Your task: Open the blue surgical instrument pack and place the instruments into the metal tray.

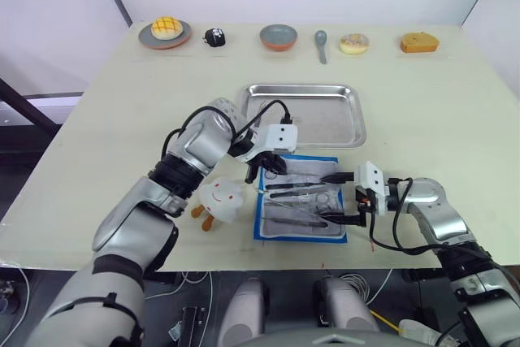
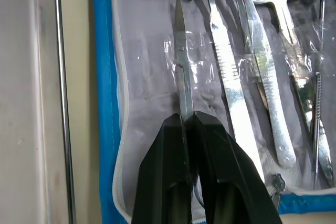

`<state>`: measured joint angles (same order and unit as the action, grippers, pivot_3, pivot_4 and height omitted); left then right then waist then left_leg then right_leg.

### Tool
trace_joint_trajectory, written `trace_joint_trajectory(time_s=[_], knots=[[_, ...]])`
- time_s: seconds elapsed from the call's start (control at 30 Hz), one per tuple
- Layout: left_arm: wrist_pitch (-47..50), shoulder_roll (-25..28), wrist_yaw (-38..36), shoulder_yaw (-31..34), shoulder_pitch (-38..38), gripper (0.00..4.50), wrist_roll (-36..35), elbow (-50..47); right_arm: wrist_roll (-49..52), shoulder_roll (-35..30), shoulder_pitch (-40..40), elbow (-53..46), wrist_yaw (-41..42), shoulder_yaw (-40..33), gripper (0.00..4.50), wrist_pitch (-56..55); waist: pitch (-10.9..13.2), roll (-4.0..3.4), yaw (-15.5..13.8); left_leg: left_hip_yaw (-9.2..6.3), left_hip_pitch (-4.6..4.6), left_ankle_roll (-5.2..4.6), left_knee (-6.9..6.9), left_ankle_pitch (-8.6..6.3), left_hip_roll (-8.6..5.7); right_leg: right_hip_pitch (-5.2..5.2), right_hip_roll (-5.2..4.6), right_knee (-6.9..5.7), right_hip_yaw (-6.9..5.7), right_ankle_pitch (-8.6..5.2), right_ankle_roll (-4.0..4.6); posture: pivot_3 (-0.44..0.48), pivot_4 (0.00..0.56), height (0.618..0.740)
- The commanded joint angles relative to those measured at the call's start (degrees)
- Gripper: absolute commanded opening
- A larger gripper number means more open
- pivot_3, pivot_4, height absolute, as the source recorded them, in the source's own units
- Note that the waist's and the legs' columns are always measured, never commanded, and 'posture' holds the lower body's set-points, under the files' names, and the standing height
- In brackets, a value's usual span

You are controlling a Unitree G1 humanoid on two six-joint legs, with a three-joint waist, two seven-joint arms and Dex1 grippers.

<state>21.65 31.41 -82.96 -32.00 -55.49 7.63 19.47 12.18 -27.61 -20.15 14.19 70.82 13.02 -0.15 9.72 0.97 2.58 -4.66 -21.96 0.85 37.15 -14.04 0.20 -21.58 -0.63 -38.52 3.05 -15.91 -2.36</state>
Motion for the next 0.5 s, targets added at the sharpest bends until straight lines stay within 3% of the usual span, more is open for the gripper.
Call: trace_joint_trajectory(time_s=[0.03,0.5], knots=[[-0.8,1.8,-1.5,1.5,-1.6,0.12,0.1,-1.3,-2.9,0.3,1.9,3.5,0.0,3.2,4.50,1.9,0.0,0.00,0.0,0.01,0.00,0.00,0.00,0.00,0.00,0.00,0.00,0.00,0.01,0.00,0.00,0.000,0.150,0.740],[0.5,10.5,-3.5,5.7,2.5,0.12,-2.8,-6.9,-3.6,0.4,0.8,5.5,0.8,3.3,4.50,0.9,0.0,0.00,0.1,0.03,0.04,0.00,-0.01,0.00,0.05,-0.01,0.03,-0.03,0.04,0.01,0.02,0.000,0.150,0.740]])
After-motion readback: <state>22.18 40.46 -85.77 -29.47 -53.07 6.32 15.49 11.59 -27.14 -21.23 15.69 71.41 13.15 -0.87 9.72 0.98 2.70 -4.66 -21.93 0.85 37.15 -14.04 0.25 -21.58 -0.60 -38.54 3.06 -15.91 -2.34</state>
